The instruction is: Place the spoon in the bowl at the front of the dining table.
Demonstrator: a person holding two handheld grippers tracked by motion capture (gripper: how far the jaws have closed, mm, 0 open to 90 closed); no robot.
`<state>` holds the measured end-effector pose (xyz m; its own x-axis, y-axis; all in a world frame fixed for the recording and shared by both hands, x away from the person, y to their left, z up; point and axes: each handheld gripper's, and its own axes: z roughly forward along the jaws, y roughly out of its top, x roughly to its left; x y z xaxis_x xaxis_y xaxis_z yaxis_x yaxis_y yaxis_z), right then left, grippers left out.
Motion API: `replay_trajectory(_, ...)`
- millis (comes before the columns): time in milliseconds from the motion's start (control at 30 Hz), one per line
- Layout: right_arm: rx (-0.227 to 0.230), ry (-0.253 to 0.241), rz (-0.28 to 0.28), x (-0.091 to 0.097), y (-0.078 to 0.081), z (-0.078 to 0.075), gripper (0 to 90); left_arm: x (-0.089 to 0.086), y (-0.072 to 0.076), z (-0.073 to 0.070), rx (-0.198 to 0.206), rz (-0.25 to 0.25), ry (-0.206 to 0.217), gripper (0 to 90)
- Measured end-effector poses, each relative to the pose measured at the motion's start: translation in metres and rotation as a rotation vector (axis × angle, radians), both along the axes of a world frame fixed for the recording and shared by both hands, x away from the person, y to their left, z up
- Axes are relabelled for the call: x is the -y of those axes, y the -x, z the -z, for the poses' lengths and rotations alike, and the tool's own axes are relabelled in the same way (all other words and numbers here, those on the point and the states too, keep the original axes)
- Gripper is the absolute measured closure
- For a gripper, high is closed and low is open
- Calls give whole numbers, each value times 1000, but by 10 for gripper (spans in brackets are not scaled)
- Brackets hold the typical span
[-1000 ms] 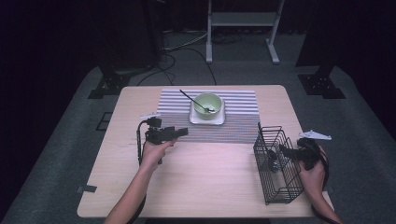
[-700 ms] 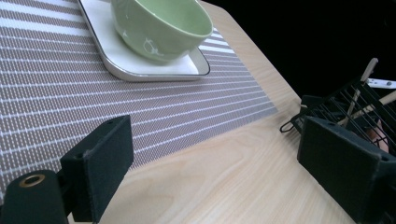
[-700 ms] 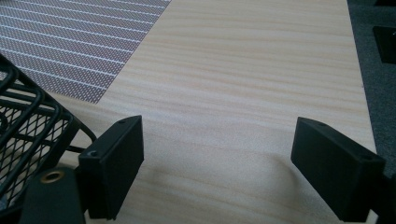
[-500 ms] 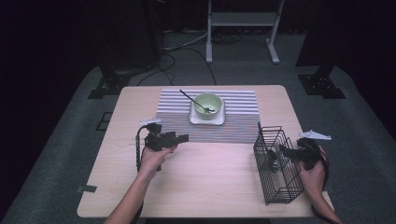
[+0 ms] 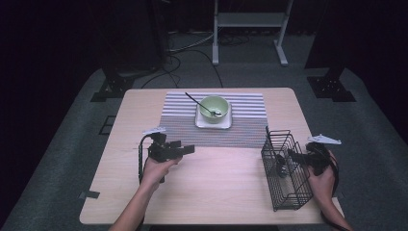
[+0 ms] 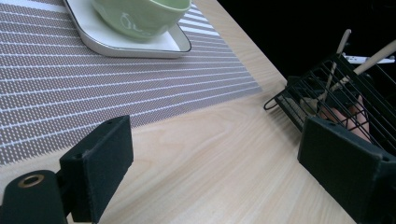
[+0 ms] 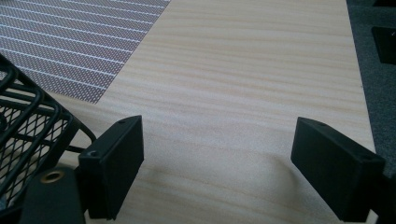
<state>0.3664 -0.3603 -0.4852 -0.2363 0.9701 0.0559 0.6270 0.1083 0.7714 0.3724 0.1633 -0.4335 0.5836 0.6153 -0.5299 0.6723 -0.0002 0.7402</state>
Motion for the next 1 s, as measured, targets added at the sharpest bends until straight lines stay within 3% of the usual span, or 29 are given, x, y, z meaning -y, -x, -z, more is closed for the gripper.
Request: replay_trajectory(1000,0,5,1,0,0,0,161,0,49,9,4,60,-33,94)
